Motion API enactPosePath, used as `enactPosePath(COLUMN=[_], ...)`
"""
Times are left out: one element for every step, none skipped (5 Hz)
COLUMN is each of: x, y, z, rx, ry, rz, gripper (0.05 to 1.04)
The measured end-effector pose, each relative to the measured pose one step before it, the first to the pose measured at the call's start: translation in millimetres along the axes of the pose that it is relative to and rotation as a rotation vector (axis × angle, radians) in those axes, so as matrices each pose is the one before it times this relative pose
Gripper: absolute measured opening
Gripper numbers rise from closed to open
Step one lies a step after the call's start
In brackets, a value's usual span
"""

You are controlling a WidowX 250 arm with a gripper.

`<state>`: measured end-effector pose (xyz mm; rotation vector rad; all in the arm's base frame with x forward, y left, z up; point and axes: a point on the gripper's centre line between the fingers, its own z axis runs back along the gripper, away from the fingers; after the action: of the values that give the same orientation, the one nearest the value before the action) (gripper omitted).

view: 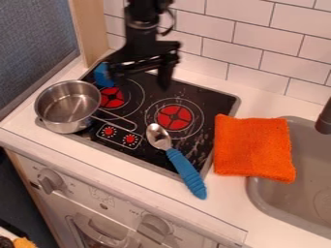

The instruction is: Moved the pot to the upper right side of the burner

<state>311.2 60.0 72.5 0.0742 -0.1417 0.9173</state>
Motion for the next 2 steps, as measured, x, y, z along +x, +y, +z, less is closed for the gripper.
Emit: enactPosePath(x=[12.77,10.18], y=[14.23,15.72], z=[-3.17,-15.23], rx=[0.0241,0.0394], ry=[-0.0131,0.0135], rz=[0.0266,0.0199], gripper=[1.000,1.000])
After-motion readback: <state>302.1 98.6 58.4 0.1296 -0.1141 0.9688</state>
